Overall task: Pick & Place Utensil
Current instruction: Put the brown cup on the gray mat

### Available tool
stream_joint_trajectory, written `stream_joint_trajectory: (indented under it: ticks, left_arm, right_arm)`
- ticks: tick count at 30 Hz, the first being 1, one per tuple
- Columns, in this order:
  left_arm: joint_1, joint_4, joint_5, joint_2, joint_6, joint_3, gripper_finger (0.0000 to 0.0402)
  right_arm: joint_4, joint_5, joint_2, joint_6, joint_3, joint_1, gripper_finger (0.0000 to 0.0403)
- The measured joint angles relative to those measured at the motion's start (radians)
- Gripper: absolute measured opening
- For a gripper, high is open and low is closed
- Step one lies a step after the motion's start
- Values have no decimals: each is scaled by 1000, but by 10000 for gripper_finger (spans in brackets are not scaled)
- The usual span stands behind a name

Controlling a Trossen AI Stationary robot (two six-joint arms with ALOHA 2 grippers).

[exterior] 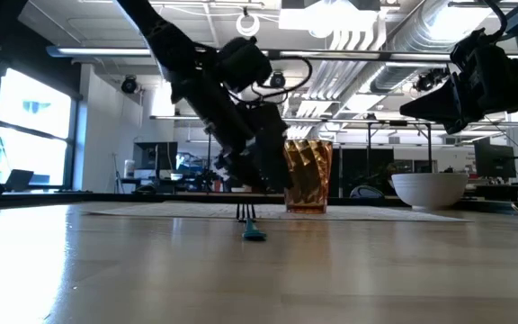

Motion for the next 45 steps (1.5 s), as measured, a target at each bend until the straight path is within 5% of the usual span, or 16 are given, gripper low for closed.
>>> stream_joint_trajectory:
  ticks: [9,17,25,37,45]
  left_arm:
    - [-11,-56,134,-105,51,0,399]
    - [-75,-44,148,-206,144,-51,399]
    - [-84,241,279,-358,209,-284,399]
    - [-85,656,291,-631,227,-721,399]
    - [-85,669,287,-674,150,-798,399]
  right_arm:
    - [1,1,0,0,0,0,12]
    - [1,1,0,0,0,0,12]
    - [1,1,0,0,0,0,12]
    - [-8,1,0,0,0,0,12]
    - [-13,2,0,0,0,0,12]
